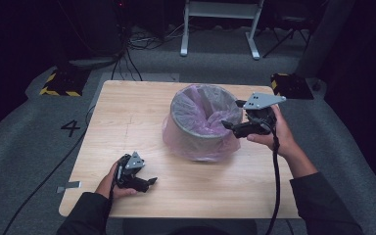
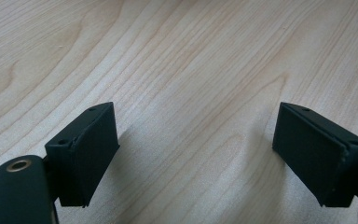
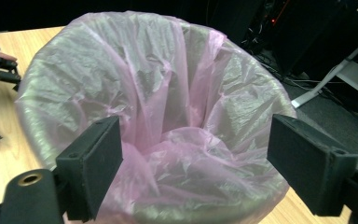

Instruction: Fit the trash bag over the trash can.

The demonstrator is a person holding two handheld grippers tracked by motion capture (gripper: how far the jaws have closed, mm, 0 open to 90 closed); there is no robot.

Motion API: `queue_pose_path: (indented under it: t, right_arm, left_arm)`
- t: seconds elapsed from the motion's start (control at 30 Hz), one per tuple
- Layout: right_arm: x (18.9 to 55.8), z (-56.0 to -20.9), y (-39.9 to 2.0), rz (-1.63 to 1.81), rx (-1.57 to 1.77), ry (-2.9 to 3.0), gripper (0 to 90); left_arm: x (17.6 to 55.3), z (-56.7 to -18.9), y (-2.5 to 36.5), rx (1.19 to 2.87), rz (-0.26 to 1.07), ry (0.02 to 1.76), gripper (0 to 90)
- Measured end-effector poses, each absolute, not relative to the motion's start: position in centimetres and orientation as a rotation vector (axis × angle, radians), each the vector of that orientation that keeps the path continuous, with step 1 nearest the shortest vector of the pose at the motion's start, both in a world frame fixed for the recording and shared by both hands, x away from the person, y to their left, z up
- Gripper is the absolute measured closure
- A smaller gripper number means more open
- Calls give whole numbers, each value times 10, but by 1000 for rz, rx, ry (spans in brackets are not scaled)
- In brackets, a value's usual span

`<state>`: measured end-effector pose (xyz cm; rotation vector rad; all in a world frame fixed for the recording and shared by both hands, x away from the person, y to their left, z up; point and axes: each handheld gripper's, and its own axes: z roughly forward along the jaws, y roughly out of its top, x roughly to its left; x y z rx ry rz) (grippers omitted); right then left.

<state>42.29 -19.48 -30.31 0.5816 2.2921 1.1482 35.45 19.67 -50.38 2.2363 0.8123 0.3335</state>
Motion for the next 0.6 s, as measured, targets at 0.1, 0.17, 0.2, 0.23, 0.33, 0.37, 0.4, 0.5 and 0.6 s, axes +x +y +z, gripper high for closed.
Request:
queue_pose_path:
  t: [0.1, 0.17, 0.2, 0.23, 0.33, 0.37, 0.4, 0.5, 0.6]
  right_arm:
    - [419, -304, -196, 1140, 568, 2295, 180]
    - [417, -304, -197, 1136, 565, 2295, 180]
    - [416, -304, -197, 1141, 563, 2295, 180]
    - [415, -304, -198, 1143, 560, 2298, 180]
    - [411, -305, -199, 1140, 553, 2303, 180]
    - [410, -306, -200, 1133, 549, 2302, 180]
    - [409, -306, -201, 1132, 549, 2302, 180]
    - [406, -307, -204, 1130, 547, 2304, 179]
    - [403, -309, -206, 1124, 547, 2310, 177]
  left_arm:
    - [355, -504, 197, 2237, 333, 812, 139]
    - [355, -504, 197, 2236, 333, 813, 139]
    - [355, -504, 197, 2237, 333, 812, 139]
    - [355, -504, 197, 2236, 333, 812, 139]
    - [355, -504, 197, 2236, 333, 812, 139]
    - [355, -504, 197, 2236, 333, 812, 139]
    - [355, -504, 197, 2237, 333, 812, 139]
    - [355, -504, 197, 2236, 333, 813, 140]
    - [355, -504, 197, 2236, 334, 812, 139]
